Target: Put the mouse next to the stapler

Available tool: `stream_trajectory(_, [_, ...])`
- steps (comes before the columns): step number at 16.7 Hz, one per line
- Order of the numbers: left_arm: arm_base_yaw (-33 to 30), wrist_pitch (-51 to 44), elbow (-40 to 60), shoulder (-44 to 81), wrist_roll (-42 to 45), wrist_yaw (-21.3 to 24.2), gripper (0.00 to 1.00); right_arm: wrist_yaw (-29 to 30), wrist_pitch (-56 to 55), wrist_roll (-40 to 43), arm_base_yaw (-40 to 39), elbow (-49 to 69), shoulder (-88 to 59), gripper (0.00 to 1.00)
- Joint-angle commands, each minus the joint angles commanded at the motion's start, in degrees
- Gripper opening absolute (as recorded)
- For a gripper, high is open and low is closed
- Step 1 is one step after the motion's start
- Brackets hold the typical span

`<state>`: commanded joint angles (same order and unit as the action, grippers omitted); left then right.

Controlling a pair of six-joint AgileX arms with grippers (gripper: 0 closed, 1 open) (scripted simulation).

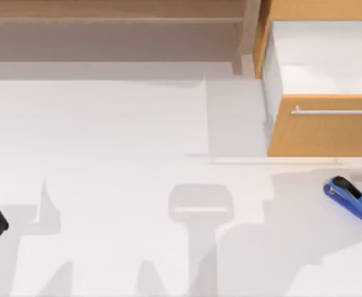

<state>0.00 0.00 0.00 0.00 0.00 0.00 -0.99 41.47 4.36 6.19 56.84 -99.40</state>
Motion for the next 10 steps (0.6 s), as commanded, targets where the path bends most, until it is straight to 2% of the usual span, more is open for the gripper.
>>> stream_trajectory(4, [0.0, 0.0, 0.0, 0.0, 0.0, 0.0, 1.00, 0.0, 0.0, 0.0, 0.0, 0.0, 0.0, 0.98])
stream_trajectory(10, [0.0, 0.0, 0.0, 0.0, 0.0, 0.0, 1.00, 0.0, 0.0, 0.0, 0.0, 0.0, 0.0, 1.00])
